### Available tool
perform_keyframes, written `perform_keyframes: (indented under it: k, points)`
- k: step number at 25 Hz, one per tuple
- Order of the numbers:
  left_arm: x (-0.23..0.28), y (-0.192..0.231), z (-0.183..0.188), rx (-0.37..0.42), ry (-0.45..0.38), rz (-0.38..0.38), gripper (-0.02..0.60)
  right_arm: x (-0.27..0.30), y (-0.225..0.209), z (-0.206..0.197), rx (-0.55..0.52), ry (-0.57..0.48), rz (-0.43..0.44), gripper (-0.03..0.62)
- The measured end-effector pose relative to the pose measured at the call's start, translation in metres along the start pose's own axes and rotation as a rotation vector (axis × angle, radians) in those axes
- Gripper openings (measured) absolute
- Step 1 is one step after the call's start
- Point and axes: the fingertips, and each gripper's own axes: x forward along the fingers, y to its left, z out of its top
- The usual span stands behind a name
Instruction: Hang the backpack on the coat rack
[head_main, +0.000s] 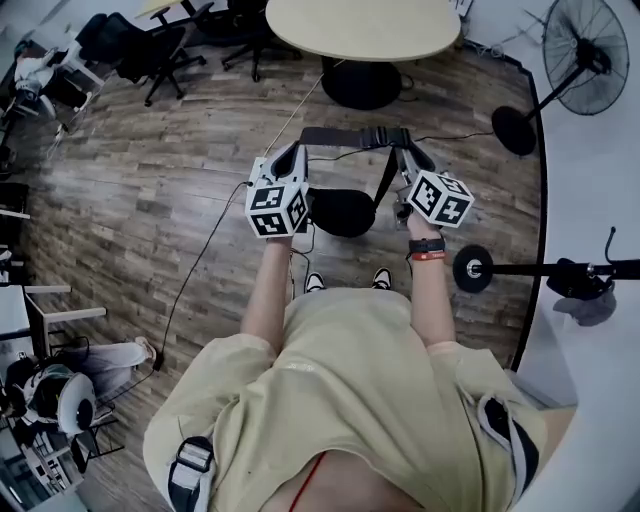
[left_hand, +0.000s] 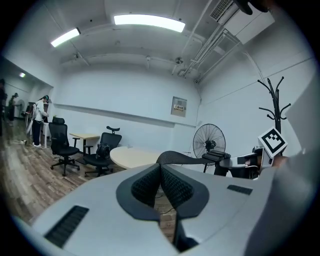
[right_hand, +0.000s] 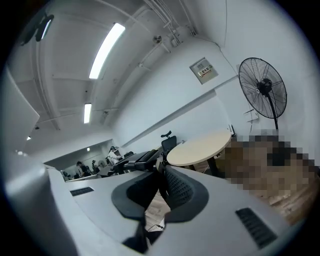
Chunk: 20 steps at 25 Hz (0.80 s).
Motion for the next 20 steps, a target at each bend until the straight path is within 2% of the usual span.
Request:
perform_keyframes:
  k: [10, 20]
  points:
    - [0.005, -0.034, 0.0, -0.051, -0.046, 0.053, 0.025, -0.018, -0.023, 0.012, -0.029, 0.033, 0.08, 0.049]
    - [0.037, -0.113, -0.015, -0.063, -0.028, 0.001, 0.025, -0.063, -0.093, 0.034, -0.012, 0.016, 0.025, 0.049]
